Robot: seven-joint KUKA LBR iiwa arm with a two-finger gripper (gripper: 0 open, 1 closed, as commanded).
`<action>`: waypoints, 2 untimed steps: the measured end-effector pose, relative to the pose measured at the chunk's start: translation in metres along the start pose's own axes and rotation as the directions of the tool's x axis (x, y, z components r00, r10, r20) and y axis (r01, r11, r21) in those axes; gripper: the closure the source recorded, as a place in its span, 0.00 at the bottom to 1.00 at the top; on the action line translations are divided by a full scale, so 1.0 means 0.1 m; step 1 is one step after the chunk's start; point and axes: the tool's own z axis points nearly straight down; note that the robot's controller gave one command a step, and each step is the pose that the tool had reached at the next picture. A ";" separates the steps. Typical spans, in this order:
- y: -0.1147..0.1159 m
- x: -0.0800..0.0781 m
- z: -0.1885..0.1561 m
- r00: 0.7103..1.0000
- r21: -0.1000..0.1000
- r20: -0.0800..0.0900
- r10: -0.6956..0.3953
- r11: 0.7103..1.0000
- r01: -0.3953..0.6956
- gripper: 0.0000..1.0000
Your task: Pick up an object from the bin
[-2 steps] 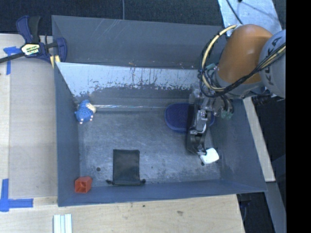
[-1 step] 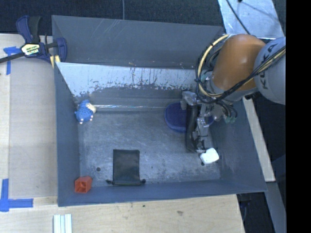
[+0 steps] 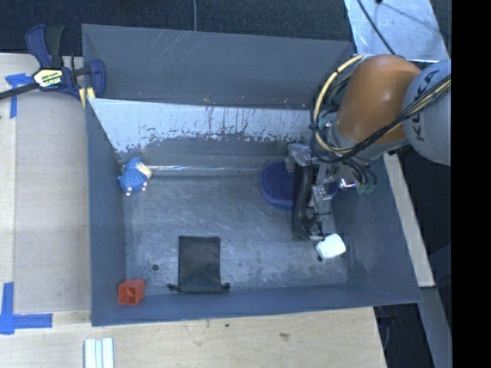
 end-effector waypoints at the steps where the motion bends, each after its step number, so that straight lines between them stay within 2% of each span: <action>1: -0.02 0.00 0.01 0.999 0.001 0.001 -0.049 0.999 0.049 0.00; 2: -0.03 0.00 0.01 0.998 0.002 0.002 -0.070 0.998 0.070 0.00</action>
Offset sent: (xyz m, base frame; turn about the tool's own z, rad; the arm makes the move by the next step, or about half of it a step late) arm -0.0020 -0.0168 -0.0279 -0.1099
